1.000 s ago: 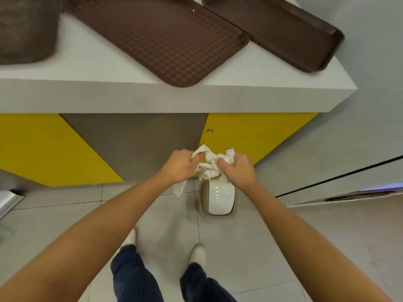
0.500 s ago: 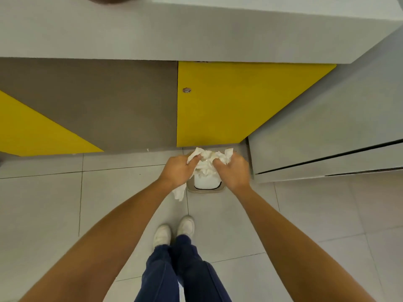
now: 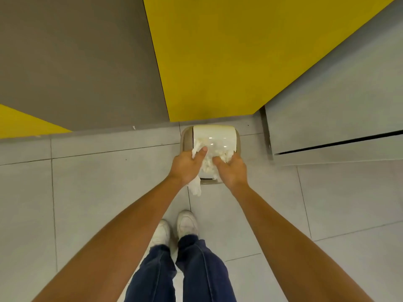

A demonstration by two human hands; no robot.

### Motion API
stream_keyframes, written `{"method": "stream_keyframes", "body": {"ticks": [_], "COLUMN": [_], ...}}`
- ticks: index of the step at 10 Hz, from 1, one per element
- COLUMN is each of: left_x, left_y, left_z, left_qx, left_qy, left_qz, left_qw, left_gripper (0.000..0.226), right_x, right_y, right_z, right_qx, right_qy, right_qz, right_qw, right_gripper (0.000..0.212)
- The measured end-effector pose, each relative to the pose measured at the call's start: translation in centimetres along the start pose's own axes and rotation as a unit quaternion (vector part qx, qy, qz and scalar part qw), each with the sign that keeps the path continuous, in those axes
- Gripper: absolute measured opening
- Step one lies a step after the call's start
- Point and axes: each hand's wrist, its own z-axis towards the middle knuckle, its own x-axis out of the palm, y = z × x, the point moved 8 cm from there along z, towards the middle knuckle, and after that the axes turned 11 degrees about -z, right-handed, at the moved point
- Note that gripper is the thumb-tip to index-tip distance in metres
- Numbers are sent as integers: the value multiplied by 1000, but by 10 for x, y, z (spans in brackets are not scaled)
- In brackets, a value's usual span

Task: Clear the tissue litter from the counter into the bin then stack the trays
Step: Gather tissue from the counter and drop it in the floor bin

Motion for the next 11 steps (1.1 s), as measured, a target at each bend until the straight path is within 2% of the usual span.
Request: {"method": "stream_keyframes", "body": {"ticks": [1,2,3,4,5,6,7,8,9,11], "left_x": [16,30,41,48,52,57,65,77,89,96], "left_y": [15,18,22,27,32,41,49,58,65,71], "left_z": [18,29,38,44,48,54,57,61,62,82], "left_qx": [-3,19,25,28,24,-4,-61,-138,-218,-250], "left_qy": [9,24,32,23,21,26,43,59,71,25], "left_qz": [-53,-65,-58,-22,20,10,-9,-38,-126,-168], "left_qw": [999,997,997,999,999,1000,997,988,965,953], "left_gripper": [46,37,34,32,27,25,27,25,25,21], "right_x": [27,50,71,92,97,99,100,97,94,88], "right_y": [-32,-59,-76,-85,-86,-84,-83,-86,-93,-103], "right_z": [21,35,42,50,56,61,66,66,69,74], "right_qx": [75,145,214,249,261,283,285,287,282,254], "right_qy": [25,53,85,117,127,133,137,134,125,138], "right_qz": [64,121,154,217,251,285,302,319,340,309], "right_qw": [995,981,961,936,923,906,899,893,888,906], "right_gripper": [31,29,37,42,19,15,32,29,30,49]}}
